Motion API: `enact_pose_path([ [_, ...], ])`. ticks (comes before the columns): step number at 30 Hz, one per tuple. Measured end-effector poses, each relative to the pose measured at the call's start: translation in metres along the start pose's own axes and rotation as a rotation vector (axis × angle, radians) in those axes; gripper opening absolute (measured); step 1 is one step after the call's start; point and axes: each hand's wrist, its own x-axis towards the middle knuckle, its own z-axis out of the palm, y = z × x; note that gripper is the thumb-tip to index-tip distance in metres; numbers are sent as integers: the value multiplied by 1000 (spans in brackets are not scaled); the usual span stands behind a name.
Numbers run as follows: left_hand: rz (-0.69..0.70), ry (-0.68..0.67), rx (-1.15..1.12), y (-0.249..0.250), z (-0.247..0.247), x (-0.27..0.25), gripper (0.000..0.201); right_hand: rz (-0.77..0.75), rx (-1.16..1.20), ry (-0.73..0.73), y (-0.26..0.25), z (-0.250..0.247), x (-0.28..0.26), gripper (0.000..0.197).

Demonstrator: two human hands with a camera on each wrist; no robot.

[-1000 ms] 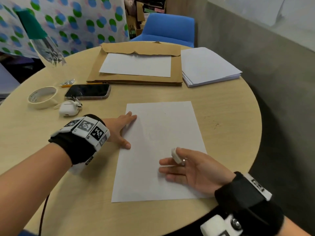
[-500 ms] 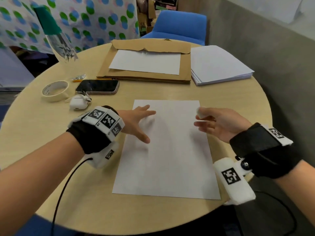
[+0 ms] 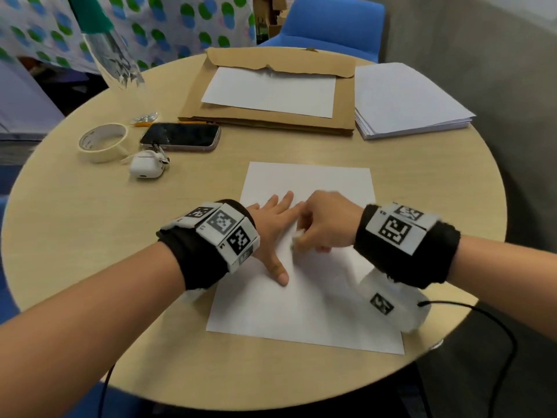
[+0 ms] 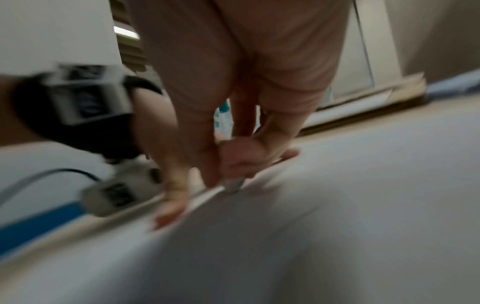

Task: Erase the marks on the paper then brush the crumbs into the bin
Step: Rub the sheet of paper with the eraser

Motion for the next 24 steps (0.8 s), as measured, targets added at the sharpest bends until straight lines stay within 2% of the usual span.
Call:
enact_pose_path([
  [3, 1, 3, 4, 0, 1, 1, 135, -34, -55, -21, -4, 6, -4, 31],
  [7, 3, 1, 10, 0, 1, 2, 134, 5, -64, 120, 2, -5, 4, 26],
  [11, 4, 4, 13, -1, 2, 2, 135, -49, -86, 66, -7, 13, -9, 33],
  [15, 1, 10, 3, -1, 1, 3, 134, 21, -11, 90, -3, 0, 0, 23],
  [18, -6, 18, -7, 0, 1, 1, 133, -36, -46, 120, -3, 5, -3, 20],
  [20, -11, 11, 4, 1, 1, 1, 132, -93, -116, 48, -3, 10, -16, 5],
  [22, -19, 5, 13, 1, 0, 1, 132, -123, -211, -104, 0, 7, -26, 13],
  [24, -23, 4, 19, 1, 0, 0, 132, -139, -278, -174, -2, 1, -24, 18],
])
